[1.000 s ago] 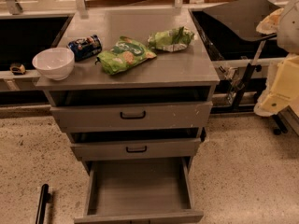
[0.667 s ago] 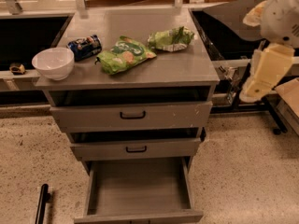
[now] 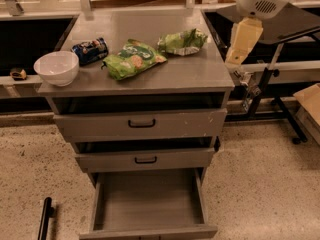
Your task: Place green jalapeno chip bag into bottom drawer
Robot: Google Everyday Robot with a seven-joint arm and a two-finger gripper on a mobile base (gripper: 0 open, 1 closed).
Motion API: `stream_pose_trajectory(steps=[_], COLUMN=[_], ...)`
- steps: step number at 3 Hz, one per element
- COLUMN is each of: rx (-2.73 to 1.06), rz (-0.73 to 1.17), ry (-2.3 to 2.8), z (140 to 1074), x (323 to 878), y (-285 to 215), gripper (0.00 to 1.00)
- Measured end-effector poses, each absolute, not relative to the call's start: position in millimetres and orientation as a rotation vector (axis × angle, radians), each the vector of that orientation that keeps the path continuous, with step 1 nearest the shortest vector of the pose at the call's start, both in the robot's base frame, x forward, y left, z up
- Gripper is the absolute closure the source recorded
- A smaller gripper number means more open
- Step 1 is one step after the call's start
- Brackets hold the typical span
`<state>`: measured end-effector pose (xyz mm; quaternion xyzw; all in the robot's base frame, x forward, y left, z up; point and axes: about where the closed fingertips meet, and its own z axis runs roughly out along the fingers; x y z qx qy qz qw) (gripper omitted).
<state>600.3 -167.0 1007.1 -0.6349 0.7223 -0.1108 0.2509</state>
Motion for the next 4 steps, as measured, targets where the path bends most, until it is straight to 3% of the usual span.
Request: stream_pose_trajectory(steps=[1, 4], rx=[-1.722, -1.647], rz=[-0.306, -0.358], ry=[1.959, 1.831], z=[1007.4, 985.1], x=[605.8, 749.2], y=[-165.8, -128.8], gripper=[0.0, 0.0])
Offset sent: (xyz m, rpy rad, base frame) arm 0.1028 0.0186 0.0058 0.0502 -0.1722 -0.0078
